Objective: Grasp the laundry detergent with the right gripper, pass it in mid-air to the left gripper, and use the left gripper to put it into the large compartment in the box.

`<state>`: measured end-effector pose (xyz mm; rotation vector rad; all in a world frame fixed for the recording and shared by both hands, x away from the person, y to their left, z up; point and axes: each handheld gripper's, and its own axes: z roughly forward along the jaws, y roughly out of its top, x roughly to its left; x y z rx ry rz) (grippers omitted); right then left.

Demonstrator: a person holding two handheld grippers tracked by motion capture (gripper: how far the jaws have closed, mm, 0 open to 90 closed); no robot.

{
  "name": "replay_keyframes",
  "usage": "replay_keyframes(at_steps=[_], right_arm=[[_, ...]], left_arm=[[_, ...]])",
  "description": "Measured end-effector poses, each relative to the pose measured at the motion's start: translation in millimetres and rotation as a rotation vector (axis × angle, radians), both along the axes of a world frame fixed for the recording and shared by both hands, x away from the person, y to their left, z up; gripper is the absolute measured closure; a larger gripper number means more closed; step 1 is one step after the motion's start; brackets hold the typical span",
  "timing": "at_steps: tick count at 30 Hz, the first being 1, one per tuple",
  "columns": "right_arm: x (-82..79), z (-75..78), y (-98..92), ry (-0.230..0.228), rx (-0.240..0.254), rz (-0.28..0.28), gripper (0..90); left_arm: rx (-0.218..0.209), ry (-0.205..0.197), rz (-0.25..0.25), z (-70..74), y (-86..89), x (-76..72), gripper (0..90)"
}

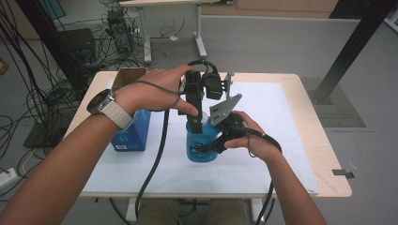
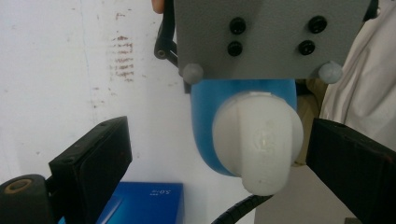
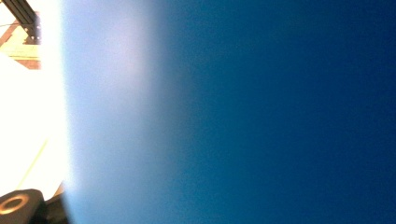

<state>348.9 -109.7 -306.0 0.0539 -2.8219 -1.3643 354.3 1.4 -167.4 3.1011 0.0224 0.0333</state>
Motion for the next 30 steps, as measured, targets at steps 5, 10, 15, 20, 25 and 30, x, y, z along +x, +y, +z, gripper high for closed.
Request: replay_keyframes(at_steps=[5,10,15,20,25,30], right_arm=[[-0.3,-0.4,1.5,0.003,0.0,0.0,44.1],[0.1,0.1,2.3,0.003,0.001,0.005,44.1],[0.0,0.7,3.1,0.001,-0.002,0.011,44.1],[0.4,1.3,2.9,0.007,0.002,0.008,44.1],[0.4,0.8,2.5,0.01,0.001,0.006,44.1],[0.6,0.8,2.5,0.01,0.004,0.009,44.0]], left_arm=[[-0.005,0.0,-0.005,-0.1,-0.2,-0.8,7.3],[-0.001,0.001,-0.008,-0.7,-1.5,-1.0,7.3],[0.004,0.001,-0.011,-1.3,-2.9,-1.2,7.3],[0.004,-0.001,-0.007,-1.5,-2.8,-1.2,7.3],[0.002,-0.003,-0.006,-1.5,-2.4,-1.3,7.3],[0.003,-0.003,-0.01,-1.5,-2.9,-1.5,7.4]])
